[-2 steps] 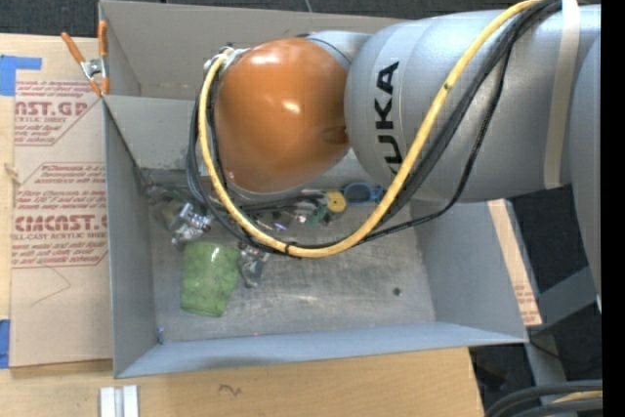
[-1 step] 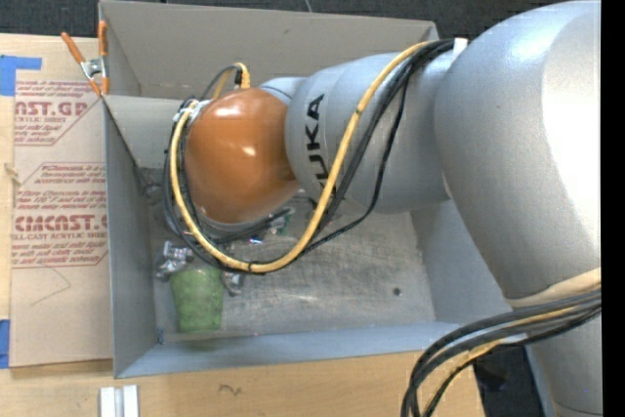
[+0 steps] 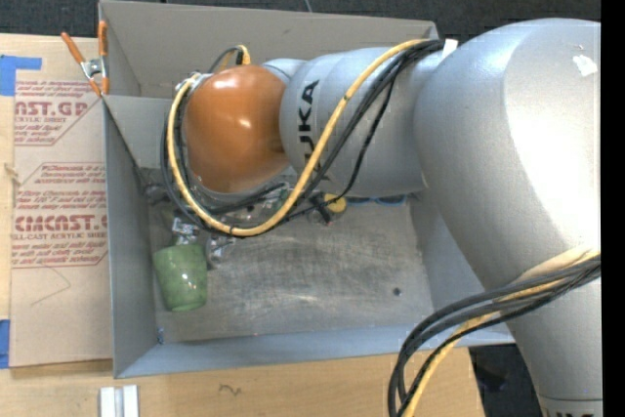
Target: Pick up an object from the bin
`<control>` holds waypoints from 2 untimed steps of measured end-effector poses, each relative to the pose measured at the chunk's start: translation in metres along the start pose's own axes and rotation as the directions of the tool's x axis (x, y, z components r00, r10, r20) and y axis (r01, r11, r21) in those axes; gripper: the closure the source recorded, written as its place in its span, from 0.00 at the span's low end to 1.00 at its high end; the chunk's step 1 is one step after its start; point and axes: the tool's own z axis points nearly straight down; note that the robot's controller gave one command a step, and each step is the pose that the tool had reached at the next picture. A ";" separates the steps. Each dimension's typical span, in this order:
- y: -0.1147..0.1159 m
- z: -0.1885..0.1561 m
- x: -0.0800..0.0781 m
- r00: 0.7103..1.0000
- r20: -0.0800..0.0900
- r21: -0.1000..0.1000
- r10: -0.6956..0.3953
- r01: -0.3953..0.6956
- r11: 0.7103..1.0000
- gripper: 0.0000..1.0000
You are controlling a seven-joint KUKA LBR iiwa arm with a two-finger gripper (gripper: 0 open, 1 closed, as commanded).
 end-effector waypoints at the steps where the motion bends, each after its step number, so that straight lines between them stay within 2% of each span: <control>1: -0.022 -0.122 0.007 0.999 0.008 0.011 -0.038 0.038 0.999 1.00; 2: -0.006 -0.093 0.015 0.929 0.003 -0.001 0.371 -0.371 0.929 1.00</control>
Offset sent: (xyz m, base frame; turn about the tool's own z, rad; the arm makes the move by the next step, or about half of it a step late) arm 0.0173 -0.0141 0.1168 -0.0415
